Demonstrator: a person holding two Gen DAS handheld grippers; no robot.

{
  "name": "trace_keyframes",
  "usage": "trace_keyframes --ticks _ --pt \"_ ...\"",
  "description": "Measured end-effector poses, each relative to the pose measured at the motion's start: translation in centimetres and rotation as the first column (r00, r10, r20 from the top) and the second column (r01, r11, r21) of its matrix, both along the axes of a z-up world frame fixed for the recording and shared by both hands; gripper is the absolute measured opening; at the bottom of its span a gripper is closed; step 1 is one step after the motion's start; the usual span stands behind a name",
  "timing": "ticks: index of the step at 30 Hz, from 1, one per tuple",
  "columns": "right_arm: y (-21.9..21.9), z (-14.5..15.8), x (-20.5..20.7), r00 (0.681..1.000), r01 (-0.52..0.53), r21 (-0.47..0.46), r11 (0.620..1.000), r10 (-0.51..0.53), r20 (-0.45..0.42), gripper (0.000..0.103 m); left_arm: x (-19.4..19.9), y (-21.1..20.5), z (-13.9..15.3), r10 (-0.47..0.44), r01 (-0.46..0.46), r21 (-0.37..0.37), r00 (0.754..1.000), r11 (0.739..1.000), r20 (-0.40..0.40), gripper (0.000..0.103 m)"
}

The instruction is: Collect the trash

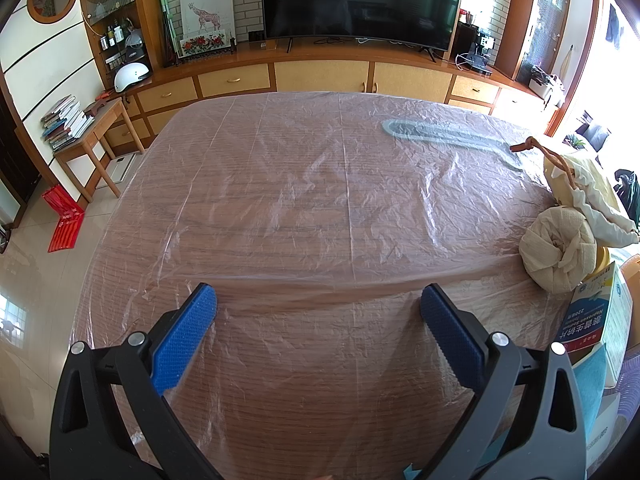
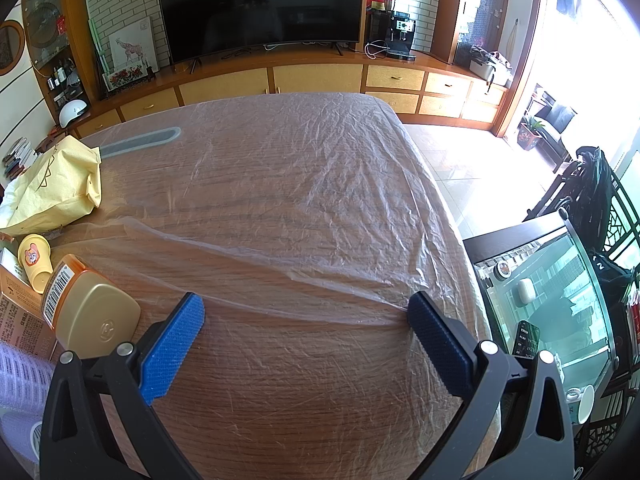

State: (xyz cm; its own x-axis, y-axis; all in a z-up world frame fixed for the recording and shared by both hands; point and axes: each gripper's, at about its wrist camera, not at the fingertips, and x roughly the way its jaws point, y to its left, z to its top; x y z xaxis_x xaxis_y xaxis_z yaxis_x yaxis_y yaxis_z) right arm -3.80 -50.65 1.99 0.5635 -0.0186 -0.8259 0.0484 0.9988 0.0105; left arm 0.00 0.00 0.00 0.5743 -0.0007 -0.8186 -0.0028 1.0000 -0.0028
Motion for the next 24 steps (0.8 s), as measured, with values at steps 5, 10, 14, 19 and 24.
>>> trace_keyframes --ticks 5,10,14,19,24 --pt "0.0 0.0 0.0 1.000 0.001 -0.001 1.000 -0.001 0.001 0.099 0.0 0.0 0.0 0.000 0.000 0.002 1.000 1.000 0.000 0.102" --pt "-0.1 0.0 0.2 1.000 0.007 -0.001 1.000 -0.007 0.000 0.099 -0.1 0.1 -0.1 0.000 0.000 0.003 1.000 1.000 0.001 0.102" --pt "-0.2 0.2 0.3 1.000 0.007 -0.001 1.000 -0.007 -0.003 0.099 -0.1 0.2 -0.1 -0.005 0.005 0.005 1.000 1.000 -0.001 0.102" --pt "-0.7 2.0 -0.4 0.998 0.067 0.041 0.997 -0.066 -0.020 0.099 0.3 1.9 2.0 0.011 -0.011 -0.008 1.000 1.000 -0.003 0.101" --pt "0.6 6.0 -5.3 0.994 0.021 0.040 0.999 -0.025 0.102 0.099 -2.2 3.8 5.1 0.019 -0.016 -0.089 0.999 0.996 0.030 0.101"
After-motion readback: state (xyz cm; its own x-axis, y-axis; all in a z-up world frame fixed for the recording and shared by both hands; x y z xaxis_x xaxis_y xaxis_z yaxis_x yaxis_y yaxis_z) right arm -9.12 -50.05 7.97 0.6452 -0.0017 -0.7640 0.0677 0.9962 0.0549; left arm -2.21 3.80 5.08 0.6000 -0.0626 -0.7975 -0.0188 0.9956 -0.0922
